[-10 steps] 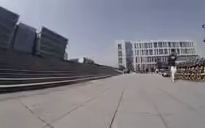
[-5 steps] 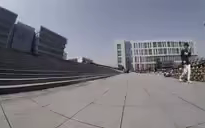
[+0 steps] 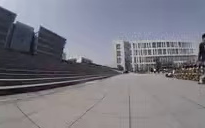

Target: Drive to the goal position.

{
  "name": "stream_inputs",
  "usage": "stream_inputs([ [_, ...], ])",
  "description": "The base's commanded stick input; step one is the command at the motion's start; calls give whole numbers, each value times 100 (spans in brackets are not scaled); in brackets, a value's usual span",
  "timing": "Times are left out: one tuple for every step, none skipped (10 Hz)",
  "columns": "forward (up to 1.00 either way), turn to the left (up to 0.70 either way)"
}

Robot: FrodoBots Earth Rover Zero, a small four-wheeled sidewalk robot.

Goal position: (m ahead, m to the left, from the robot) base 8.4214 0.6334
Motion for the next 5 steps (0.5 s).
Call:
stream_inputs([
  [85, 0],
  [85, 0],
  [85, 0],
  [85, 0],
  [85, 0],
])
